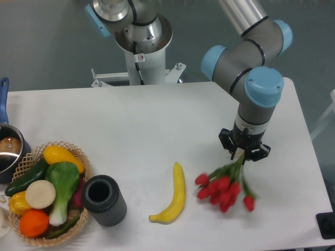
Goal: Place the flowers on the table
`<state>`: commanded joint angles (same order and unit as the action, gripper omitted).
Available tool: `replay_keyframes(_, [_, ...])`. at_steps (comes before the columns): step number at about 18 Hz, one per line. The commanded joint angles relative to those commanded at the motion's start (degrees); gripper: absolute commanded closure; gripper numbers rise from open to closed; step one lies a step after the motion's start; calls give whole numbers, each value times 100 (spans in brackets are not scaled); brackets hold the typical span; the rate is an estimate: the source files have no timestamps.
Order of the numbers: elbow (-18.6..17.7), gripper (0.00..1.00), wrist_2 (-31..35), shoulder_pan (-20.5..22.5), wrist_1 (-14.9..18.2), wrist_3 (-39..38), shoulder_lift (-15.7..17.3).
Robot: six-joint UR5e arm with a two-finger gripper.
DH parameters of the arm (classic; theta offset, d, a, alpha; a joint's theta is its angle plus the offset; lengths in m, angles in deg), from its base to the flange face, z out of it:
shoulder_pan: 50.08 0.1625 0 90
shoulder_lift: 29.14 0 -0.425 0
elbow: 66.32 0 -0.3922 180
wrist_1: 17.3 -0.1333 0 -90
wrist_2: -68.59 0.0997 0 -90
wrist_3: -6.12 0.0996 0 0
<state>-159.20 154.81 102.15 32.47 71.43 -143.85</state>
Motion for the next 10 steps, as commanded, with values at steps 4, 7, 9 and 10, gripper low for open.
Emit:
replay_keyframes(4, [-371, 0, 44, 149, -293, -9, 316])
replay_keyframes(7, [-415, 0, 18, 325, -301, 43, 457])
replay_keyframes(9, [-371, 0, 27, 448, -310, 43, 466])
replay_keyframes(10, [-371, 0, 27, 509, -319, 43, 466])
